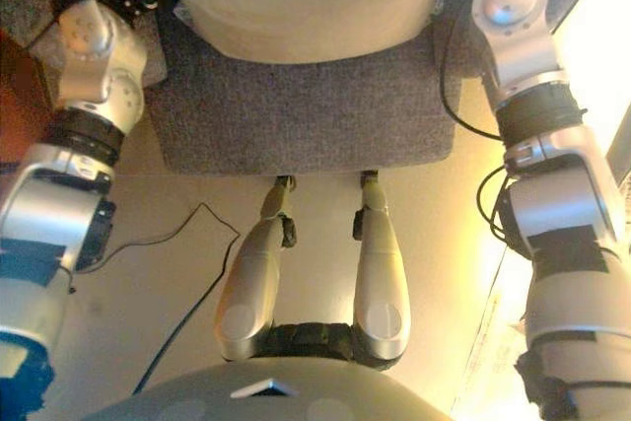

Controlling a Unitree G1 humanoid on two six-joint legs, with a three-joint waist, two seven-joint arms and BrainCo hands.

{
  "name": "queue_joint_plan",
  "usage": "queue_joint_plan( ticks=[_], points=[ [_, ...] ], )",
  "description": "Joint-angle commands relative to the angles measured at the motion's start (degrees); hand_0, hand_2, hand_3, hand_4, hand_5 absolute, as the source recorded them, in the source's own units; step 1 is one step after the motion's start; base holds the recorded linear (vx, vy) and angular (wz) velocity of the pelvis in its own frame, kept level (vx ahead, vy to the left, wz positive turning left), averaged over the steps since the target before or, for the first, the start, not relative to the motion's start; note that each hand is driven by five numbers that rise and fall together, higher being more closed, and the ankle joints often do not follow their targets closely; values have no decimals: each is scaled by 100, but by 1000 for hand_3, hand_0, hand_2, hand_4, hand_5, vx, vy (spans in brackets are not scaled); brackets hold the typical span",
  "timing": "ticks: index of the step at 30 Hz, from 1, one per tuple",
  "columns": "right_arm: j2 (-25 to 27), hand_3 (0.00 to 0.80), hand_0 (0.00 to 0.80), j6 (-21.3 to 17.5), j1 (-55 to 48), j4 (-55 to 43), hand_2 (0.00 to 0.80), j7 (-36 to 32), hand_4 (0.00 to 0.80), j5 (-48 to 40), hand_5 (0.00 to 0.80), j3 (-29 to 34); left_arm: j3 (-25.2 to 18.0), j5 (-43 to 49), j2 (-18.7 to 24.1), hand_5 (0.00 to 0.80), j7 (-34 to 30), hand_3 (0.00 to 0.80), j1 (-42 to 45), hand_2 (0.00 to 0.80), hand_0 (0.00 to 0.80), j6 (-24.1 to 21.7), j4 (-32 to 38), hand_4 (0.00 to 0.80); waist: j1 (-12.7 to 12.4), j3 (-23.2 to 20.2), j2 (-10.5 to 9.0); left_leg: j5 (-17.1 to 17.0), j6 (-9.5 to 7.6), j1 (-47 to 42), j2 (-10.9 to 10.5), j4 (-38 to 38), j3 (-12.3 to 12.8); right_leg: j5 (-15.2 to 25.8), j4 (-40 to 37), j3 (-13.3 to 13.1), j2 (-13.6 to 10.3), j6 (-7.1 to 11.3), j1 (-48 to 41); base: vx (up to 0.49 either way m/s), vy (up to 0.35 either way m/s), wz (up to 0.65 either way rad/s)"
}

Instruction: Pick up the cushion and take it to the sofa

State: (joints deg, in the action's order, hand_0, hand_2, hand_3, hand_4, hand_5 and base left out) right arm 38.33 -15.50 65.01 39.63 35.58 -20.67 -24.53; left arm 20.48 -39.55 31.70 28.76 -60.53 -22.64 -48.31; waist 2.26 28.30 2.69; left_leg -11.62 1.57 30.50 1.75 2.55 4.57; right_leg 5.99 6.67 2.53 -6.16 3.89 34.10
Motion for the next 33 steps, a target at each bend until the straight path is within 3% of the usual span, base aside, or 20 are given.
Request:
queue_joint_plan(
  ticks=[1,13,23,29,33],
  points=[
    [681,0,0,-78,-322,-139,0,337,0,257,0,543,-520,-158,239,0,9,0,517,0,0,-25,-342,0,57,150,-37,671,410,-181,-106,-311,-19,9,-330,169,-286,410,-198,0,0,0],
    [1199,0,0,-188,-1853,-659,0,272,0,567,0,1980,-1269,-397,134,0,-1569,0,3462,0,0,316,192,0,-202,85,57,978,347,-1214,-155,-360,-30,-205,-314,442,-430,394,-1229,15,-11,2],
    [1253,0,0,-247,-3707,-1522,0,435,0,1152,0,3438,-1757,-151,-835,0,-2231,0,5439,0,0,1217,-342,0,-201,-660,-48,1255,270,-1949,-127,-309,-22,-421,-554,484,-368,333,-2118,118,12,8],
    [655,0,0,-134,-5050,-2089,0,222,0,1344,0,3953,-1961,439,-1076,0,-2163,0,5949,0,0,1623,-635,0,-104,-1100,-205,1362,244,-2334,-79,-252,31,-439,-693,393,-292,335,-2537,127,-13,-1],
    [-233,0,0,-10,-6284,-2317,0,-372,0,1447,0,3882,-2179,936,-1286,0,-2154,0,6402,0,0,1924,-863,0,27,-1438,-336,1401,203,-2643,-39,-219,97,-464,-691,333,-253,332,-2805,141,-19,-4]
  ],
)
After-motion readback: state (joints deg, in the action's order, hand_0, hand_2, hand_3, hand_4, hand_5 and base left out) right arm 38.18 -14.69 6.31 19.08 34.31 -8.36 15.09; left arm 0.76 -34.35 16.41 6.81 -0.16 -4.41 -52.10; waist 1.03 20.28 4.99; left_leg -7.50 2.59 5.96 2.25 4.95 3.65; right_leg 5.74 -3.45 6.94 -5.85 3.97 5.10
